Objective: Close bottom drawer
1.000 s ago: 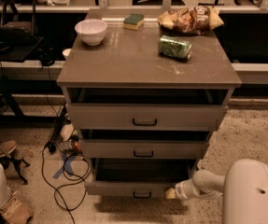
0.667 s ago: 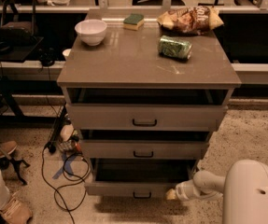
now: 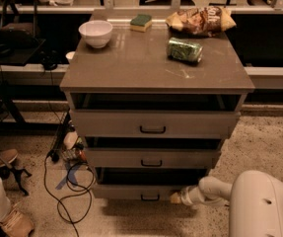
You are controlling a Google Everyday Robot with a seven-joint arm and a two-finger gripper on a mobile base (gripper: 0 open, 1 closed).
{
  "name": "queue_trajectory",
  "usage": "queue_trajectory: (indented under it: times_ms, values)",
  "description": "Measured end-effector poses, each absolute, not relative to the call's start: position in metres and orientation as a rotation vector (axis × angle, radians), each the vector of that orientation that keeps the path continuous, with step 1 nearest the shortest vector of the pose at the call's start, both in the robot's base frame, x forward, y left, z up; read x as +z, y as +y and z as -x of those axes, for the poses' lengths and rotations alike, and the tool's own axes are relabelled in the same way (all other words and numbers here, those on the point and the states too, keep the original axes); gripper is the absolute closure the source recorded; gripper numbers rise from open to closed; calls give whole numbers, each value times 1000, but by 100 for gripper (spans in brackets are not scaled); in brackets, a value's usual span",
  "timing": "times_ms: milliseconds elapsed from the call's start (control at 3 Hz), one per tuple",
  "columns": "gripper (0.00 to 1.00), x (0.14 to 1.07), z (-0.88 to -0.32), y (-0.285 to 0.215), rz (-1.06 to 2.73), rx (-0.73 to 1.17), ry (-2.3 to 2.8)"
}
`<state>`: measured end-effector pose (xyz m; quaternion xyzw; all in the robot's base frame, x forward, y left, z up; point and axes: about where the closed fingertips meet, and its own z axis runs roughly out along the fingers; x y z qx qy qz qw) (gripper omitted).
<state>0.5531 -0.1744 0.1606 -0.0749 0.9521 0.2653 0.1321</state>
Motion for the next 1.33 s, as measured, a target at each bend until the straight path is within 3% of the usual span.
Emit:
queue_trajectory:
  times_ms: [667,1333]
  values:
    - [100,177,-627,-161,179,774,2587]
    - [100,186,-635,-164,168,771,2545]
